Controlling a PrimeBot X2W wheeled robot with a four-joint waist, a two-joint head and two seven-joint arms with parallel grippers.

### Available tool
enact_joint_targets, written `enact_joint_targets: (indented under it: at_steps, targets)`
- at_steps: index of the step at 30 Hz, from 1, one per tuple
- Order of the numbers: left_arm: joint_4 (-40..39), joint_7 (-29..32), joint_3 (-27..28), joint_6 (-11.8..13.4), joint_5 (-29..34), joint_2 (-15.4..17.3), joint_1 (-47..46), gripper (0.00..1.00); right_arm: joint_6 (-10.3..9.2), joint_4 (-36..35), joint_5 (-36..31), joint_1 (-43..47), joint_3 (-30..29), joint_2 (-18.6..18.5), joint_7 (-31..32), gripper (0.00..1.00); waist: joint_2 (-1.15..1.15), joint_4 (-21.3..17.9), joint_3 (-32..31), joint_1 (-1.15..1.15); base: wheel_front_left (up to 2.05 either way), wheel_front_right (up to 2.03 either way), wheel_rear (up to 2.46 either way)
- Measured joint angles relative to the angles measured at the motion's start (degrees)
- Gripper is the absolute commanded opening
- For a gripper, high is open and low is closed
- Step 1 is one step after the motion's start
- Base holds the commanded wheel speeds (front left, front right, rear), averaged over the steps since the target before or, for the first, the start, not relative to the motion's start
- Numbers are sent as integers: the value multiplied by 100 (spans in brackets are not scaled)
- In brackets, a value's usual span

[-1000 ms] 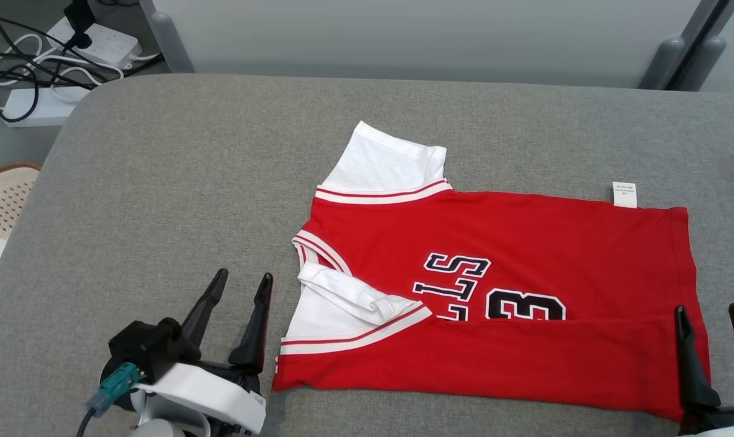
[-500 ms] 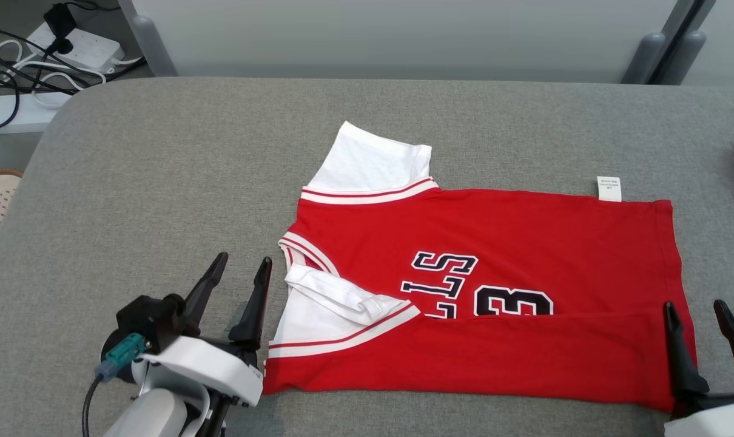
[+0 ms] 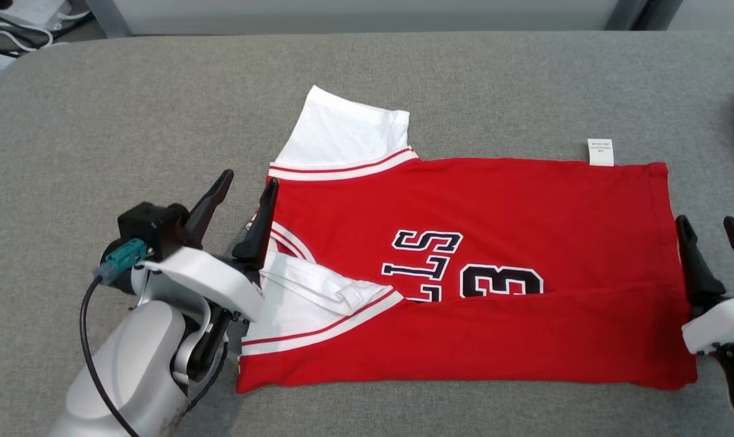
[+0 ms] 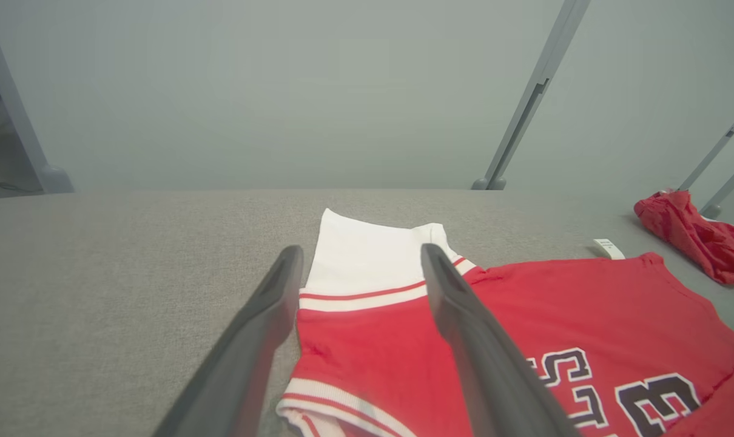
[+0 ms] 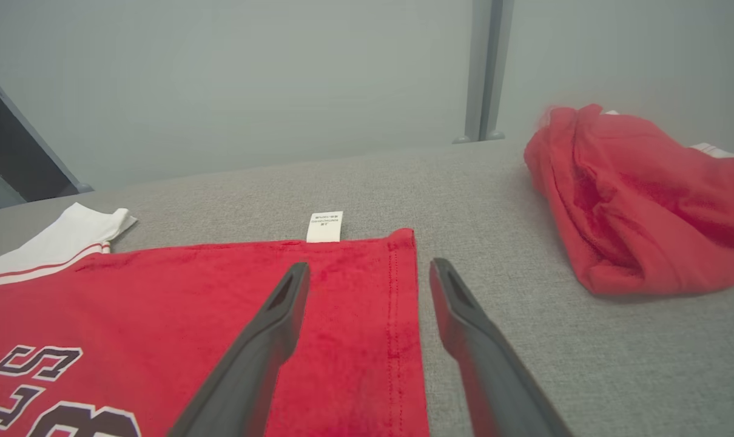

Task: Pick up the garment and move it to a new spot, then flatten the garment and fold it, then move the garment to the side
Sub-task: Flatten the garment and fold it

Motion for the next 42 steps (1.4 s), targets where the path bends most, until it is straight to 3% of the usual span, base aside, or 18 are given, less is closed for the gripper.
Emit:
enact_joint_targets:
  at_steps: [8, 15, 27, 42]
  targets:
    - [603, 344, -146, -224, 0, -314, -979, 100, 0, 323, 224, -643, 5, -399, 372, 100, 0, 62, 419, 0, 0, 0, 0]
    - [1429, 698, -187, -355, 8, -594, -2097, 100, 0, 285, 241, -695, 163, -401, 417, 100, 0, 43, 747, 0, 0, 0, 0]
    - [3395, 744, -245, -650, 23, -1082, -3524, 100, 0, -234, 221, -696, 332, -366, 361, 100, 0, -363, 1175, 0, 0, 0, 0]
    - [5038, 387, -522, -764, 260, -1128, -4328, 100, 0, -633, 162, -713, 387, -321, 363, 100, 0, -767, 1544, 0, 0, 0, 0]
